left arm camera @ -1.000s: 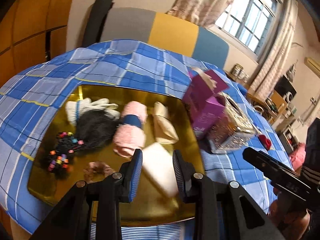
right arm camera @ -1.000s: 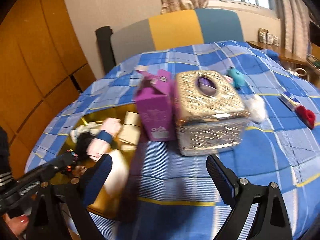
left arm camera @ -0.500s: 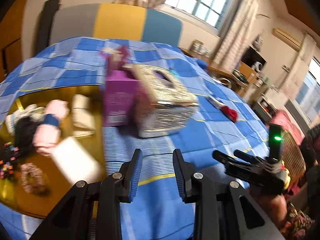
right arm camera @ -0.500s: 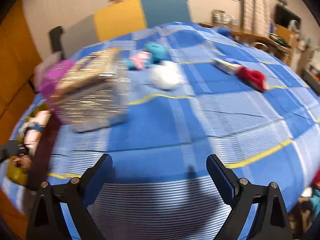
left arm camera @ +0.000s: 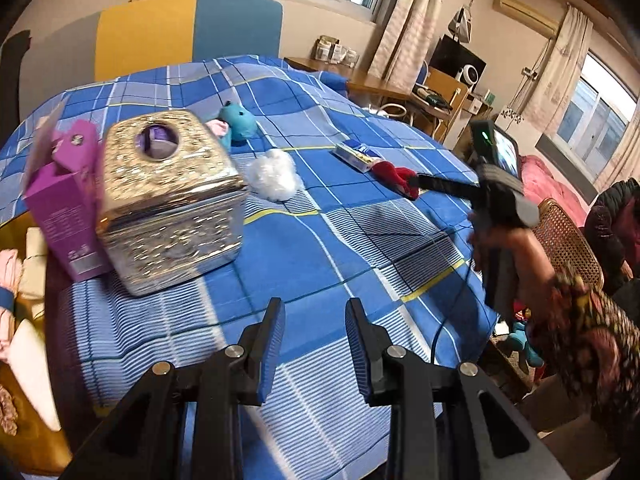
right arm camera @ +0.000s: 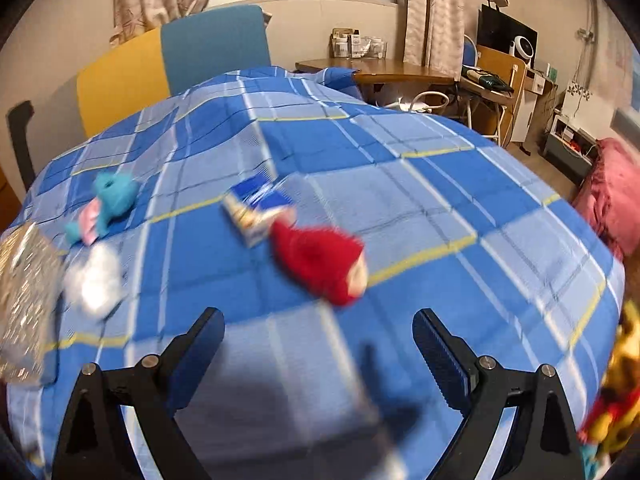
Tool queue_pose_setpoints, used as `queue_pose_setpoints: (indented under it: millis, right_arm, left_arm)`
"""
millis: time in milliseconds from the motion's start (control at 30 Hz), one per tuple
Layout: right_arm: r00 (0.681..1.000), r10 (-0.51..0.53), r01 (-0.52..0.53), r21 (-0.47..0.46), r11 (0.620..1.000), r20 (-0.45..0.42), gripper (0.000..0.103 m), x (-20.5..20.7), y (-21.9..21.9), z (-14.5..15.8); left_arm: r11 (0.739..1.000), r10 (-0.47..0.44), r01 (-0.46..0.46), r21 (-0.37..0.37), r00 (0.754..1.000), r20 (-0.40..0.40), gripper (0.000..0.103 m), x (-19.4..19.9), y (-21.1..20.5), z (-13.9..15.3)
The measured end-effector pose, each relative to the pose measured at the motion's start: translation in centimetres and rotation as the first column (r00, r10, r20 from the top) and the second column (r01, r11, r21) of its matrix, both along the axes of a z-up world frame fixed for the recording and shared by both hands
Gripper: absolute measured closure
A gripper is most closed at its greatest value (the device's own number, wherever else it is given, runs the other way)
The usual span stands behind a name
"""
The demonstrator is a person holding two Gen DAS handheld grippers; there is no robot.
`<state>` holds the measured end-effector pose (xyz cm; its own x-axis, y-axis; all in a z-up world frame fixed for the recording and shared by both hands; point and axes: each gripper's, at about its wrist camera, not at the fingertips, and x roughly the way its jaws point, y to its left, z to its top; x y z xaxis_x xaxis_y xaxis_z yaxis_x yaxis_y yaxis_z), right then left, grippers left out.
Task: Organize soft objects
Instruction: 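Move the right tool to the red knit hat and close on it, then close the left gripper on the white plastic bag while the right holds the red hat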
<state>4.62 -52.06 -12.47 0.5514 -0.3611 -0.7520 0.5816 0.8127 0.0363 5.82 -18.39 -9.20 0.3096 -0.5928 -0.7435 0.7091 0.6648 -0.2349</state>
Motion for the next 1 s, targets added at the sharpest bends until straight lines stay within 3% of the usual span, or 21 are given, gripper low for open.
queue_pose_setpoints:
  millis: [233,367,600,700,1000]
  right_arm:
    - [0.998,0.042,-0.044,-0.046,0.998,-0.042,0.007,4.8,-2.2,-1.5]
    - [0.999,0.043,-0.043,-0.009,0.999,-0.021,0.01,5.4,-3.2,-2.9]
    - [0.999,0.035,-0.036,0.035,0.999,0.011,0.053,5.2,-4.0,-3.8]
    - [0.999,0.028,-0.029,0.055,0.998,0.03,0.06,4.7,-4.2,-3.8]
    - [0.993,-0.007,-0.01,0.138,0.99,0.121,0.061,-0.3,-1.9,-2.9]
  left_arm:
    - [1.0,0.001,-0.001,0.023,1.0,-0.006,0.072,1.1,-2.3,-0.4]
    - [0.999,-0.005,0.005,0.038,1.0,0.002,0.072,1.6,-3.4,-0.6]
    - [0.998,-0.021,0.021,0.058,1.0,0.012,0.072,2.1,-5.7,-0.9]
    - [0.998,-0.03,0.029,0.057,0.999,0.014,0.072,2.5,-7.0,-0.6]
    - [0.992,0.017,-0.028,0.123,0.996,0.086,0.071,7.4,-13.3,1.2]
